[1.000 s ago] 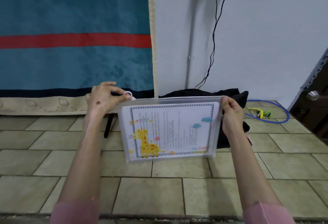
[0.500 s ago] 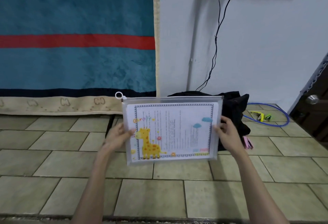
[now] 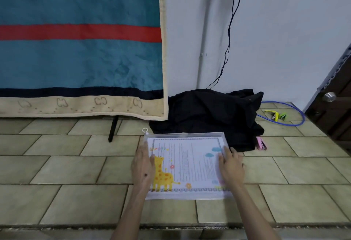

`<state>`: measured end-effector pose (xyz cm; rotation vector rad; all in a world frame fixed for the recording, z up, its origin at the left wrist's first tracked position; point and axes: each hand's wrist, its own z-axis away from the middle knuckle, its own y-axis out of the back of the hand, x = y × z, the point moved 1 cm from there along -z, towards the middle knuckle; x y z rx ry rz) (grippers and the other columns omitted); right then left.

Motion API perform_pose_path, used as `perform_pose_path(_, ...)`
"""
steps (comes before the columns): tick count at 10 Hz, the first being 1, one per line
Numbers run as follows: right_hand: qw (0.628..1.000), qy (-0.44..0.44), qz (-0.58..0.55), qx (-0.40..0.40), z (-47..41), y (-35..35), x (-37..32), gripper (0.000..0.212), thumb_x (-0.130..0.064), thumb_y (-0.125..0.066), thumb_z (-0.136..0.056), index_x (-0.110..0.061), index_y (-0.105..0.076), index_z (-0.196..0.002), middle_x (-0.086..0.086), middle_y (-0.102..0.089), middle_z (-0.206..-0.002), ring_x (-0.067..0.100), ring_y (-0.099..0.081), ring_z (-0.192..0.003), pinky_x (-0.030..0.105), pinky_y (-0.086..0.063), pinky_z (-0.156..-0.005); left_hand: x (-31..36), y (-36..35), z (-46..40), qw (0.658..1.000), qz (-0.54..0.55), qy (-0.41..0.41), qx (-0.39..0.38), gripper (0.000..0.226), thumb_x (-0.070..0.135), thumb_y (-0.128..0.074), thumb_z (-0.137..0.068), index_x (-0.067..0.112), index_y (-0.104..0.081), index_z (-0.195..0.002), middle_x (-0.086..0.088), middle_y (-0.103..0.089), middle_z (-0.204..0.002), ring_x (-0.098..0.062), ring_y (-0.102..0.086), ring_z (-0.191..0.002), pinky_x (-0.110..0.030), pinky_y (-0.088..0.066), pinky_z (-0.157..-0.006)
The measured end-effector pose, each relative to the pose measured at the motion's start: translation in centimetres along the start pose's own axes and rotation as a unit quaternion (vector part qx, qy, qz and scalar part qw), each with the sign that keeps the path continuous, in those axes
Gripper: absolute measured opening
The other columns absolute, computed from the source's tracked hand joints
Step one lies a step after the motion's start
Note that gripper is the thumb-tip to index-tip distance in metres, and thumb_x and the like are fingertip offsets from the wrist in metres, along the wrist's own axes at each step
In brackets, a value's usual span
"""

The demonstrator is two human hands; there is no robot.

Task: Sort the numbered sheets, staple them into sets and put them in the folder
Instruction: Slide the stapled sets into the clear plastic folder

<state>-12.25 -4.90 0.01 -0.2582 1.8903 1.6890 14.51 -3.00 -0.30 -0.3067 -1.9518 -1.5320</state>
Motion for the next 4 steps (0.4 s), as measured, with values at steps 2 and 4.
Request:
perform_pose_path(2, 0.992, 0.01, 0.102, -0.067, 0.67, -1.42, 0.69, 0.063, -0.051, -0.015, -0.096, -0.023, -0.004, -0.151, 0.002, 0.002, -0.16, 0.02, 0.005, -0.148, 0.049, 0.001, -0.117, -0.68, -1.33, 0.58, 0.985, -0.149, 0.001, -0.092, 0.053, 0.048, -0.017, -0.098, 0.034, -0.007, -0.149, -0.002, 0.002, -0.159, -0.019, 0.007, -0.146, -0.044, 0.004, -0.116)
perform_pose_path(4, 0.999, 0.007, 0.004, -0.045, 0.56, -0.88, 0.76, 0.062, -0.052, -0.027, -0.095, -0.024, -0.017, -0.15, 0.001, -0.01, -0.16, 0.018, -0.007, -0.147, 0.047, 0.0, -0.117, -0.54, -0.93, 0.32, 0.995, -0.07, 0.002, -0.075, 0.054, 0.047, -0.028, -0.097, 0.031, -0.017, -0.148, -0.003, -0.003, -0.159, -0.019, 0.001, -0.147, -0.043, 0.0, -0.117)
